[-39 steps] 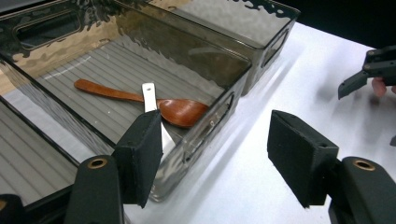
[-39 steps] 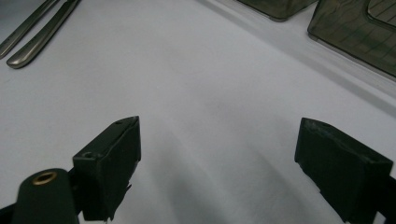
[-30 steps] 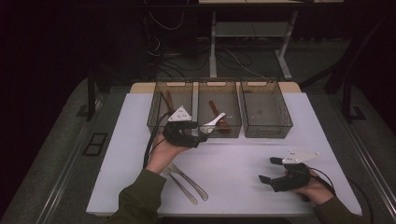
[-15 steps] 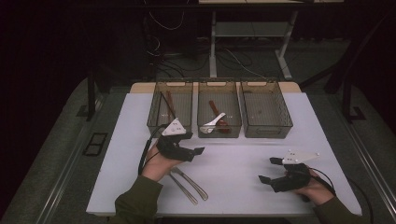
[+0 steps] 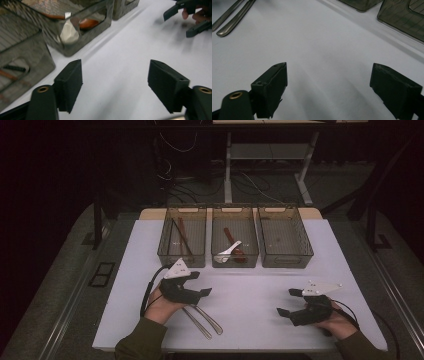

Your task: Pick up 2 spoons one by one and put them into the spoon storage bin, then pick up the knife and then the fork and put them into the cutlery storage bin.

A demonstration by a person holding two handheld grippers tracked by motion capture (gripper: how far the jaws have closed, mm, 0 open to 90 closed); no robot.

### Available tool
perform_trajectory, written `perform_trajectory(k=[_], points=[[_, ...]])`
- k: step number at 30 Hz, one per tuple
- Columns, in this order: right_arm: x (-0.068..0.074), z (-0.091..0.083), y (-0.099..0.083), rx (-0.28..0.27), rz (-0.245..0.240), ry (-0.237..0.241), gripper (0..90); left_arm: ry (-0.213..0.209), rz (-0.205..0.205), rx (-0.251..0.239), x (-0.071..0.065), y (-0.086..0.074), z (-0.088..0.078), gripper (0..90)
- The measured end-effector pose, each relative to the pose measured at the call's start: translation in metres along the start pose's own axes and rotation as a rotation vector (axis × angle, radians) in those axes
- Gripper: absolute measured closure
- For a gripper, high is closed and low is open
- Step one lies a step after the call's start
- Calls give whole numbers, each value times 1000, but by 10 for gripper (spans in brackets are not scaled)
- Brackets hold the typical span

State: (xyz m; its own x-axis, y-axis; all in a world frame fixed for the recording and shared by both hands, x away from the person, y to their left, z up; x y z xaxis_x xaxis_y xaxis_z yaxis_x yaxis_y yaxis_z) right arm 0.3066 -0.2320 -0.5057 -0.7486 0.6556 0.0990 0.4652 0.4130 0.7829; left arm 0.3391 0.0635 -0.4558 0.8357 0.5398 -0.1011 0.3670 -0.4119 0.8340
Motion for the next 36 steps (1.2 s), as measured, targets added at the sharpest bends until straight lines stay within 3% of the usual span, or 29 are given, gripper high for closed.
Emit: perform_trajectory(k=[4, 8, 12, 14, 19, 23, 36], points=[[0, 0, 0, 0, 0, -1, 143, -2, -11, 16, -3, -12, -5, 432], [-1, -1, 0, -1, 2, -4, 143, -17, -5, 51, -14, -25, -9, 651], [0, -1, 0, -1, 1, -4, 143, -55, -12, 75, -27, -37, -10, 838], [-1, 0, 0, 0, 1, -6, 144, -78, -18, 97, -33, -43, -9, 887], [0, 0, 0, 3, -1, -4, 143, -115, -8, 187, -44, -62, -3, 888], [1, 0, 0, 4, -2, -1, 143, -117, 17, 221, -47, -66, 2, 888], [0, 2, 0, 7, -7, 0, 143, -106, 52, 209, -41, -57, 22, 889]])
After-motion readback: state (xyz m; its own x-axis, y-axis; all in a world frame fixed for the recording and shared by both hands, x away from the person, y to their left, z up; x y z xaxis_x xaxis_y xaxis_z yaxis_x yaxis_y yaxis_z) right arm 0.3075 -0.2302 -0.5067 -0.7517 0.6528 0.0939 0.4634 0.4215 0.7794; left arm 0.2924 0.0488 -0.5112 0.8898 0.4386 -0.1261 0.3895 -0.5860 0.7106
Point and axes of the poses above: each handheld gripper's, and its own axes: z roughly forward along the jaws, y roughly out of its top, x roughly to its left, the point moved 9 cm from there along z, roughly forward along the jaws, and after that the axes turned 1 degree about -y, right-handed, at the moved point
